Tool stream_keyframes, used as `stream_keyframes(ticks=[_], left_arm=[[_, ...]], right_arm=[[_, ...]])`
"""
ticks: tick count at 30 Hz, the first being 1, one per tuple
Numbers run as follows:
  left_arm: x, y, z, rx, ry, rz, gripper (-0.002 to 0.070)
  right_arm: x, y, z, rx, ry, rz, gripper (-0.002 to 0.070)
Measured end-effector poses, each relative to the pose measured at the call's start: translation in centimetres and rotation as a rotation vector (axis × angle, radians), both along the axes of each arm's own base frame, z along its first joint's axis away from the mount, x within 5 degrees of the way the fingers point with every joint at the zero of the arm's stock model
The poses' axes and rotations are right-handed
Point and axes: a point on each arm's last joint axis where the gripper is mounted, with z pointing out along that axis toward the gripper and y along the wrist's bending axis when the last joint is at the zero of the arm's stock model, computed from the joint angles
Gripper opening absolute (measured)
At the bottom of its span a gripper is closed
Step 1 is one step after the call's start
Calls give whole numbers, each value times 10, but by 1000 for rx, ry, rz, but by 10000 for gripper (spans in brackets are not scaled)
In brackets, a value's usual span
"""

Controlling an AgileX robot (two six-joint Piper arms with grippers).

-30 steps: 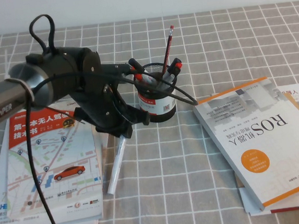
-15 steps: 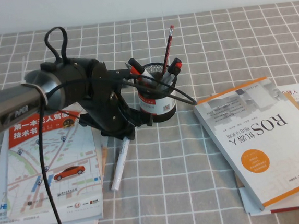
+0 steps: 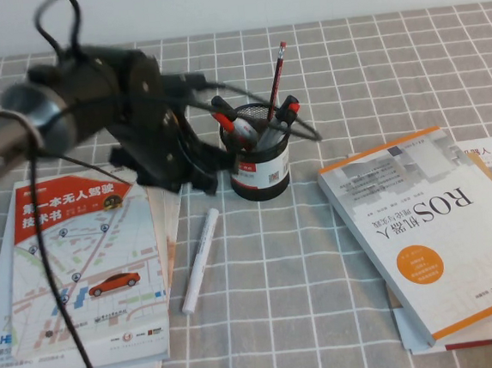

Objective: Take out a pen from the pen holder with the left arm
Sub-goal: 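Take a marker out of the pen holder and lay it on the table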

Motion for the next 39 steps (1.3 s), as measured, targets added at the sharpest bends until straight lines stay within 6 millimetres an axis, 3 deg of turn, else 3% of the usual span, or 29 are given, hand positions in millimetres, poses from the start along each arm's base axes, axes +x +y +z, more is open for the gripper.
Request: stream_keyframes(ticks=[3, 8, 11, 13, 18, 20, 27, 32, 39], left_arm=[[-11, 8, 46, -21, -109, -23, 289], [-55, 38, 134, -53, -352, -39, 67], [-93, 61, 164, -78, -448, -36, 17], [-120, 75, 168, -99, -483, -35, 6], [-188, 110, 155, -172, -591, -29, 0], [-213, 123, 141, -201, -617, -13, -1], [-273, 154, 94, -262, -596, 48, -1], [-302, 172, 78, -231, -567, 59, -2], [-305, 186, 57, -81, -608, 67, -2]], right_arm=[[0, 0, 0, 0, 0, 0, -13], [0, 0, 0, 0, 0, 0, -13], [0, 0, 0, 0, 1, 0, -13], [0, 0, 0, 0, 1, 0, -13], [0, 0, 0, 0, 1, 0, -13], [0, 0, 0, 0, 1, 0, -13], [0, 0, 0, 0, 1, 0, -13], [0, 0, 0, 0, 1, 0, -13], [0, 0, 0, 0, 1, 0, -13]])
